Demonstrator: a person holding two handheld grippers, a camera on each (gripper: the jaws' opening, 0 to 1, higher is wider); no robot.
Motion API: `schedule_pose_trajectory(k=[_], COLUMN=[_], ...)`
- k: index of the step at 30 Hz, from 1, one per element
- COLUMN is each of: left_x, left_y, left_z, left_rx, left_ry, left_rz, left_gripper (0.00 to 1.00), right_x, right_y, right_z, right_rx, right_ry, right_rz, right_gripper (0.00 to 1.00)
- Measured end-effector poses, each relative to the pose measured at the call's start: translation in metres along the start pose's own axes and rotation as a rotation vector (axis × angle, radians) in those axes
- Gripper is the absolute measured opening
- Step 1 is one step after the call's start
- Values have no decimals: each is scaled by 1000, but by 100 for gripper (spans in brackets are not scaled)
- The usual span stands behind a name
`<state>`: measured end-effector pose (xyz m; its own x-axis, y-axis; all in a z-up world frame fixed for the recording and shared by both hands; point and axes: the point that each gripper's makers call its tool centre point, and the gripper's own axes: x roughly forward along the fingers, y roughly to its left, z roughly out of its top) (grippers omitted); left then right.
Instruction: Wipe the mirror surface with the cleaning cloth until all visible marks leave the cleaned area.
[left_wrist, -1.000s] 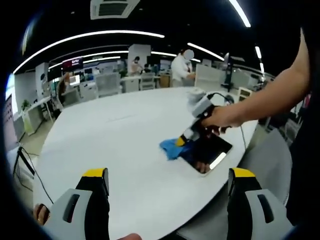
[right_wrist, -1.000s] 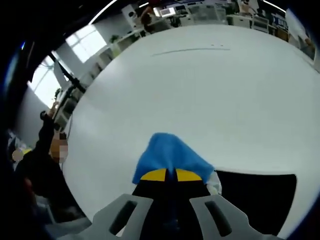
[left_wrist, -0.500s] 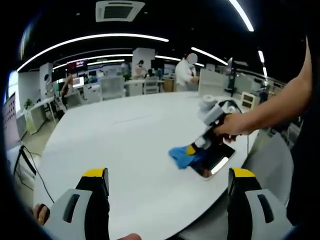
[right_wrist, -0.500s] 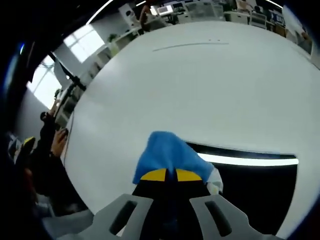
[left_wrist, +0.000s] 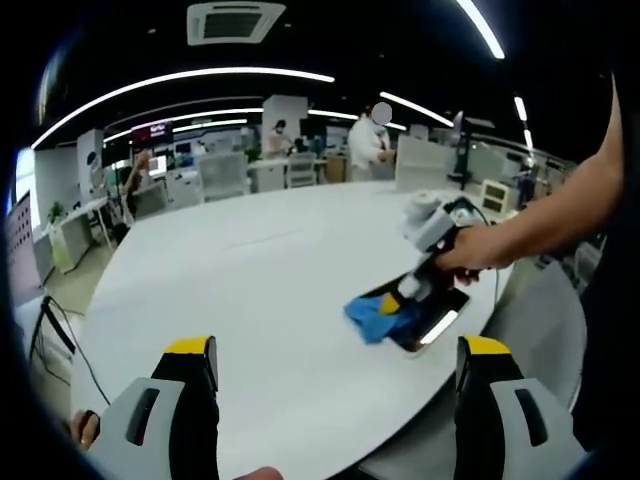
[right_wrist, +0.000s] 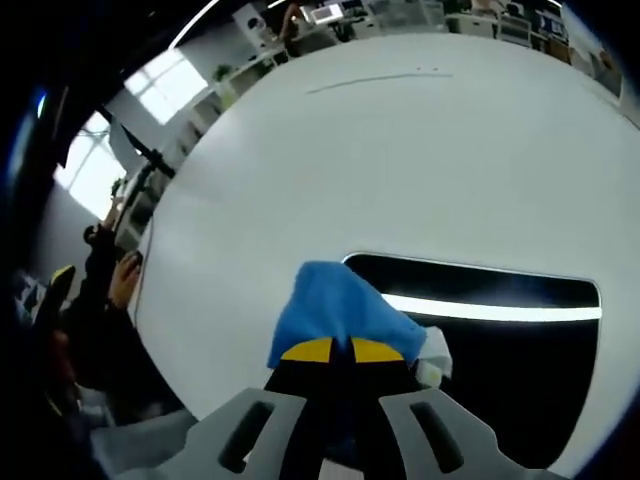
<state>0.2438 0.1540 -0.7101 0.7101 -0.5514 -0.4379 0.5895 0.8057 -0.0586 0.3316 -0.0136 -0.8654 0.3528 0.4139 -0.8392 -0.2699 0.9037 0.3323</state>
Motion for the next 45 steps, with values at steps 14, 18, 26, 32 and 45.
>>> schedule_pose_trajectory(k=[14, 18, 26, 32, 45], left_x=[-1, 1, 3, 1, 2], left_y=[0, 0, -1, 1, 0], left_z=[-1, 0, 0, -2, -1], left_rx=[4, 3, 5, 0, -3], left_ry=[6, 4, 5, 7, 2], left_rz=[3, 2, -1, 8, 15], left_gripper=[100, 100, 100, 100, 100], right_x=[0, 0, 0, -2, -8], right_y=[1, 1, 1, -2, -14], right_z=[-3, -2, -3, -3, -5], right_rx=[-8, -23, -37, -52, -34], right_ry=[-6, -13, -15, -12, -8], right_rz=[11, 16, 23, 19, 15], right_gripper=[0, 0, 0, 0, 0])
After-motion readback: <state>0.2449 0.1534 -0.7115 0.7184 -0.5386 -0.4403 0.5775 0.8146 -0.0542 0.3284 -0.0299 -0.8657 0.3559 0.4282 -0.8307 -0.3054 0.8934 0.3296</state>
